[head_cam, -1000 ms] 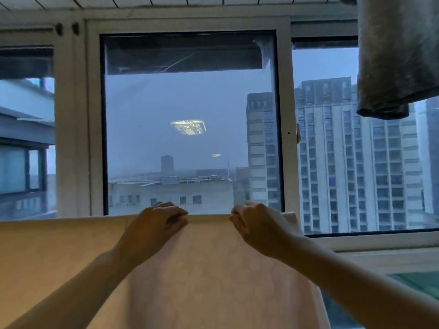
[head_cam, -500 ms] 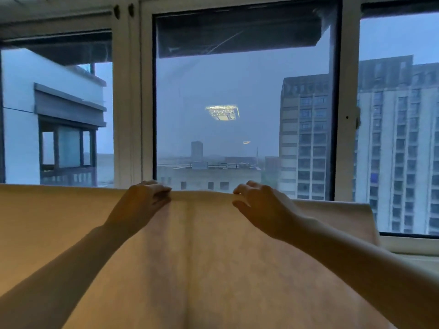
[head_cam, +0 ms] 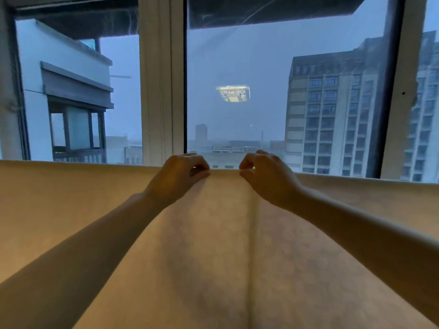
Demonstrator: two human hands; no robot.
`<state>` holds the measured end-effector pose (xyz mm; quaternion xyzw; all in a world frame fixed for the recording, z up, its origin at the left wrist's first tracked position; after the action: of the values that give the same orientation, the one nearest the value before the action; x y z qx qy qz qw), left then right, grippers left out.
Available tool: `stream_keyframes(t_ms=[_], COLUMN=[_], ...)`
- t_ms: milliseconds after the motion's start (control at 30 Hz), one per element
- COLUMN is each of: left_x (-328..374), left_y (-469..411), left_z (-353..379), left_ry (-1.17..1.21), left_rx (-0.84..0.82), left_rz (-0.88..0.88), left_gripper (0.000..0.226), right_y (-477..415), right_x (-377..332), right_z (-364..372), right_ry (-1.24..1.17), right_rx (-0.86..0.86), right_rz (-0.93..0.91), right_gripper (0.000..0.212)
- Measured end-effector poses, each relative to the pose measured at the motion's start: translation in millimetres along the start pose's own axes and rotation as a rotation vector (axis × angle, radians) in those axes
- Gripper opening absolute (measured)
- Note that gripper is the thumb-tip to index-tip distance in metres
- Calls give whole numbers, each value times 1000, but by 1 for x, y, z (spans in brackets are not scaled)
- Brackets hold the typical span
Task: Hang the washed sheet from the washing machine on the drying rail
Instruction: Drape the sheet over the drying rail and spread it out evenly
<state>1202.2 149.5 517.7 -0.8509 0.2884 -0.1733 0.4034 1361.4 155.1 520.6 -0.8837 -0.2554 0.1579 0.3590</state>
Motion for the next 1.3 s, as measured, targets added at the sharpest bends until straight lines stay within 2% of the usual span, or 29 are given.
stream_keyframes(t_ms=[133,333,500,600,700,833,933,1000,1133,1300], left_x=[-46,-59,-58,-44,-44,-40,-45,-58,-81,-94], left_y=[18,23,14,9,25,43,36,29,27,30], left_z=[-19,-30,-25,-41,-59,-32,-31,-37,-28,-37], left_ry=[-23,-89,-48,-23,84,-104,-129,-60,59,234], left_rx=[-10,31,32,124,256,108,100,114,-20,32], left_rz=[-19,-14,-36,-23,-54,49,39,-29,-86,-172], left_gripper=[20,7,9,8,7,7,17,19,23,13], right_y=[-1,-1,-5,-13,-7,11,4,3,14,5], right_x=[-8,-8,5,10,-1,-16,-9,-14,-25,-22], right_z=[0,4,-1,-15,-34,-19,-15,-15,-8,-20], right_ry=[30,52,-100,-211,-237,20,32,44,169,37], right_rx=[92,152,134,157,246,148,83,89,88,117], right_rz=[23,92,241,284,199,6,11,-25,-174,-129], right_gripper=[11,11,9,12,11,12,8,8,4,8])
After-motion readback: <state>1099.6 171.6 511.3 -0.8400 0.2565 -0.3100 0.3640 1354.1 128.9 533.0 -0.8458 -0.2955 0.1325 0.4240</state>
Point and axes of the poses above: each hand's wrist, its own y-axis away from the middle knuckle, its own z-axis out of the palm, x = y × z, the point moved 10 cm from there along -y, towards the middle knuckle, and after that the axes turned 2 degrees about -x, right-handed, at the moved point
